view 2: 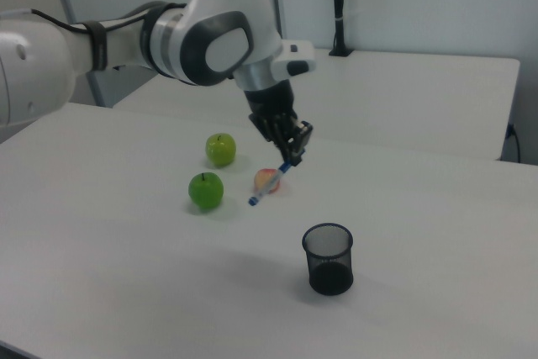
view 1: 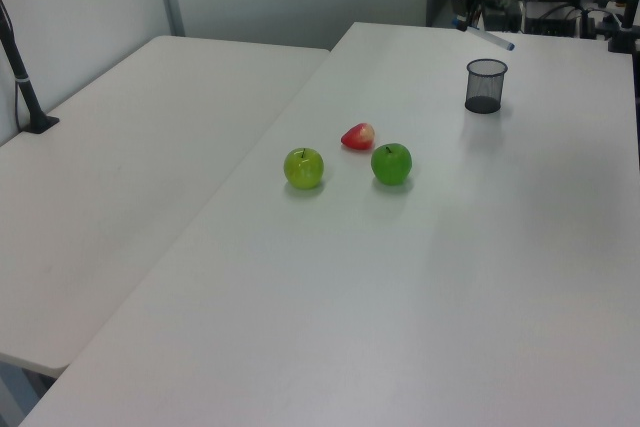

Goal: Place marker
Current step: 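Carry the marker over to the black mesh pen cup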

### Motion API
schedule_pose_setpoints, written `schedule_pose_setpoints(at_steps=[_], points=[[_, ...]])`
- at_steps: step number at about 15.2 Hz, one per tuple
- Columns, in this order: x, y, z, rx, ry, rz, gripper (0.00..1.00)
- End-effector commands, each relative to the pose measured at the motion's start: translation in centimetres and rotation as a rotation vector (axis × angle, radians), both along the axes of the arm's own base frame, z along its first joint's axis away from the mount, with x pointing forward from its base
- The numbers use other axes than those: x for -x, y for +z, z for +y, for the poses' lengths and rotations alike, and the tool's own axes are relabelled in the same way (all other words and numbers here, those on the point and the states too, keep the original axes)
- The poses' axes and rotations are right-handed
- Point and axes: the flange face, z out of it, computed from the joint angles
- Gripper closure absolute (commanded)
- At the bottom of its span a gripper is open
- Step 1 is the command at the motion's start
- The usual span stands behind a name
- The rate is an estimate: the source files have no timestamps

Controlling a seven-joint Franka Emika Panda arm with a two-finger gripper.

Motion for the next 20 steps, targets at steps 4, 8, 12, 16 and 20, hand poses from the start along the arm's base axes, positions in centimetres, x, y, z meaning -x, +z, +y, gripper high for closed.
schedule_pose_setpoints(at_steps=[4, 8, 12, 16, 20], points=[[-0.1, -0.2, -3.7, 0.048, -0.018, -0.152, 0.88], [0.5, -1.3, -5.2, 0.065, -0.035, -0.199, 0.88], [1.3, -2.3, -7.0, 0.079, -0.061, -0.233, 0.88], [1.6, -5.0, -7.4, 0.097, -0.055, -0.25, 0.88], [1.9, -6.6, -8.3, 0.112, -0.06, -0.26, 0.88]])
